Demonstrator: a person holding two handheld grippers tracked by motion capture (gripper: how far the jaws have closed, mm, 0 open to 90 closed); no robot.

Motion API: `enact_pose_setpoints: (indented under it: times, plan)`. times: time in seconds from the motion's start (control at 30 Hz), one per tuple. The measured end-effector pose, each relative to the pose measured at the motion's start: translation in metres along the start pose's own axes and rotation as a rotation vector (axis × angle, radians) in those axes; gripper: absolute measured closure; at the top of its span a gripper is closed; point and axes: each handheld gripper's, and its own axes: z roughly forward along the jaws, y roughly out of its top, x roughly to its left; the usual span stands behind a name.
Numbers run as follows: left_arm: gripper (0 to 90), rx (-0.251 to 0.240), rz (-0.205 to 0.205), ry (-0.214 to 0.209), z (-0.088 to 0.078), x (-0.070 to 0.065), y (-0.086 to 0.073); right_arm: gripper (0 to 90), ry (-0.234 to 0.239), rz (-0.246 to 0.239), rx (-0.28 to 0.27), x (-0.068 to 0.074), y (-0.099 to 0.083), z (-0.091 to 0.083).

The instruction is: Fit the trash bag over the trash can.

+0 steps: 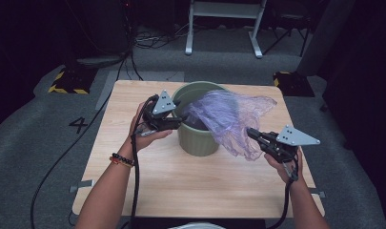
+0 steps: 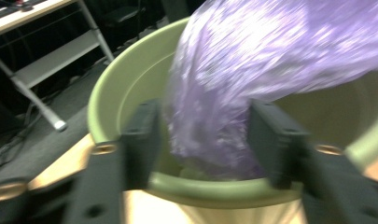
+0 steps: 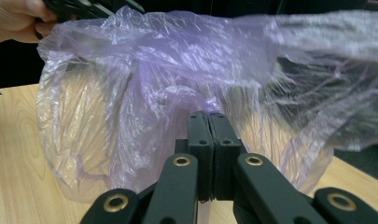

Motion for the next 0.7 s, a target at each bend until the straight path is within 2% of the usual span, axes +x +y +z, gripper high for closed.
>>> enact_pose_setpoints:
  times: [0.03, 0.13, 0.23, 0.33, 0.43, 0.57, 0.67, 0.7]
  plan:
    - [28.6, 0.002, 0.009, -0.011, -0.002, -0.003, 0.002, 89.4, 0.003, -0.006, 0.003, 0.001, 0.001, 0.001]
    - [19.7, -0.022, 0.04, -0.054, -0.006, -0.016, 0.008, 89.5, 0.004, -0.025, 0.006, 0.005, 0.006, 0.004]
    - [17.7, -0.041, 0.058, -0.101, -0.009, -0.03, 0.014, 89.5, 0.001, -0.034, 0.007, 0.007, 0.007, 0.005]
    - [16.9, -0.059, 0.062, -0.148, -0.008, -0.043, 0.018, 89.5, -0.001, -0.044, 0.009, 0.009, 0.009, 0.007]
    - [17.8, -0.07, 0.099, -0.156, -0.007, -0.057, 0.021, 89.5, -0.002, -0.056, 0.014, 0.011, 0.01, 0.009]
    - [20.5, -0.074, 0.094, -0.183, -0.002, -0.072, 0.029, 89.5, -0.006, -0.075, 0.016, 0.013, 0.013, 0.009]
    - [23.1, -0.061, 0.118, -0.214, 0.006, -0.082, 0.035, 89.5, -0.003, -0.082, 0.016, 0.015, 0.014, 0.009]
    - [24.6, -0.055, 0.123, -0.206, 0.009, -0.085, 0.037, 89.5, -0.002, -0.083, 0.016, 0.015, 0.014, 0.01]
